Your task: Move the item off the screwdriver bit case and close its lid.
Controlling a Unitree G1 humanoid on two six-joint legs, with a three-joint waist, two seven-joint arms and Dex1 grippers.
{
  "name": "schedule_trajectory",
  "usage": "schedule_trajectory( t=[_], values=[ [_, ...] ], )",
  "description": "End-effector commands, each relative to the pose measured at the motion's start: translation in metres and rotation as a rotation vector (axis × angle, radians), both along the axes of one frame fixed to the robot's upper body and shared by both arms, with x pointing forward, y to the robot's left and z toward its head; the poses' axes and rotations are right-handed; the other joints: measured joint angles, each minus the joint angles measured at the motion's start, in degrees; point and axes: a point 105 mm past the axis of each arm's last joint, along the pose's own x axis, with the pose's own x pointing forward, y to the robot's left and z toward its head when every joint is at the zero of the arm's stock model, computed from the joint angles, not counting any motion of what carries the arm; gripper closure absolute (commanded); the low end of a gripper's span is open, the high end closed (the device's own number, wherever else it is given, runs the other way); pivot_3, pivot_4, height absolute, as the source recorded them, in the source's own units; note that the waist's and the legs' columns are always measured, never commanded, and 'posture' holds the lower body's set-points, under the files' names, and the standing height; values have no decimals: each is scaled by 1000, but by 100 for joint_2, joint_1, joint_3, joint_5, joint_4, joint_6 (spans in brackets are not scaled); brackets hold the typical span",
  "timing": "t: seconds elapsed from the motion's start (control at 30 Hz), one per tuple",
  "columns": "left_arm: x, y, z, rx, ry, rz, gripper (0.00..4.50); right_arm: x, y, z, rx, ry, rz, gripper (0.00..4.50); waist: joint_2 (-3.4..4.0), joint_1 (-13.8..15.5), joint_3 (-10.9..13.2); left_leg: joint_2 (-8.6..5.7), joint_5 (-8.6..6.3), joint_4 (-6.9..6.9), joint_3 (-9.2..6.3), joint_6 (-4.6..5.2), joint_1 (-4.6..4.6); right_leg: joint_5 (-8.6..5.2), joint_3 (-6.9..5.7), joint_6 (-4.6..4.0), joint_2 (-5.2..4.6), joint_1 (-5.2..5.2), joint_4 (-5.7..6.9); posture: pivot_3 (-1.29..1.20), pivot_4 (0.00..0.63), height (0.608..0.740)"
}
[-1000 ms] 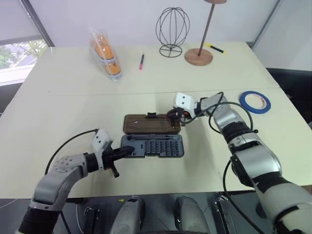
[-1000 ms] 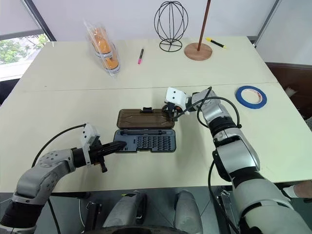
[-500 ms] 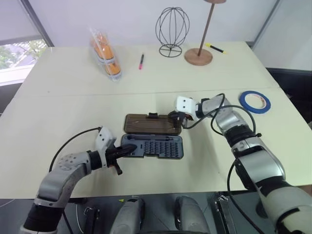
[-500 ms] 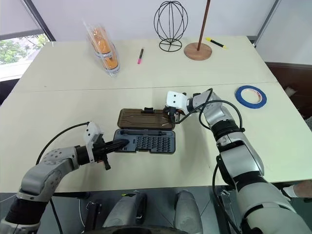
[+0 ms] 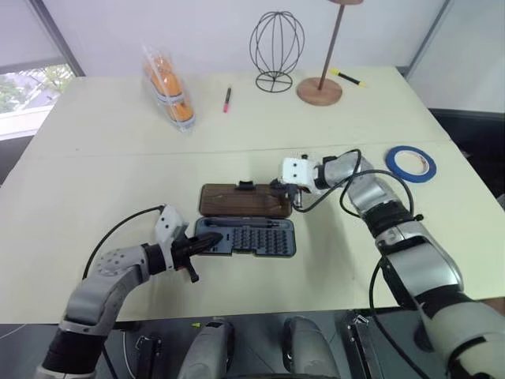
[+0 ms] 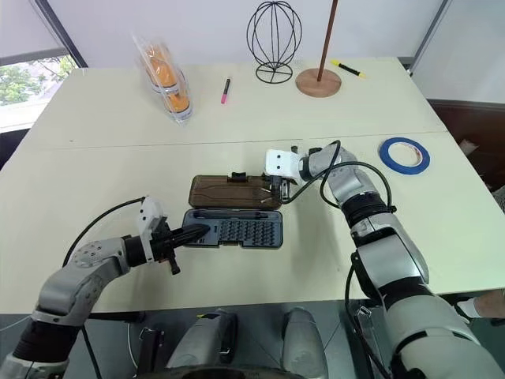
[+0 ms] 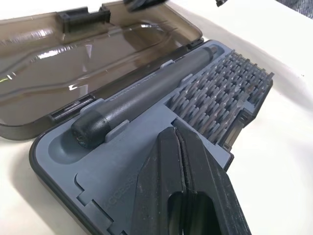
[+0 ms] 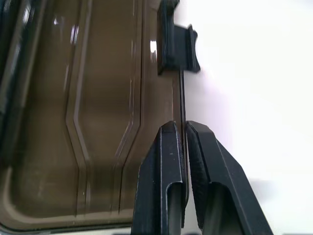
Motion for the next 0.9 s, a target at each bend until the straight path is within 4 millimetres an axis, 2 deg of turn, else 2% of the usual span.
schedule_trajectory(
  t=[0.03,0.17,0.43,0.53,0.67,0.9],
  values=[
    [-3,4,-13,19,44,13,4500,-3,8,35,68,-195,26,4263,-1,7,0,0,0,0,0,1,0,0,0,0,0,1,0,0,150,740],
    [-3,4,-13,19,43,12,4500,-16,9,49,126,-327,17,4263,-1,22,0,0,-1,0,-1,2,-1,0,0,0,-1,0,0,0,150,740],
    [-2,0,-10,26,45,-12,4500,-51,-2,57,213,-447,-59,4263,-1,40,-1,0,-7,0,-1,12,-2,0,0,0,-1,1,-1,0,150,740],
    [0,-2,-8,28,48,-32,4500,-60,-2,54,281,-378,-103,4263,-1,40,-1,1,-7,0,0,12,-2,0,0,0,-1,1,-1,0,150,740],
    [3,-4,-6,37,53,-56,4500,-49,-3,42,260,-276,-135,4263,-2,40,-1,0,-7,2,-1,13,-2,0,-1,0,-1,4,-1,0,150,740],
    [7,-5,-3,35,43,-54,4500,-15,0,42,182,45,-94,4263,-2,-1,1,1,-7,0,0,13,-2,0,-2,0,0,2,-2,0,150,740]
  ],
)
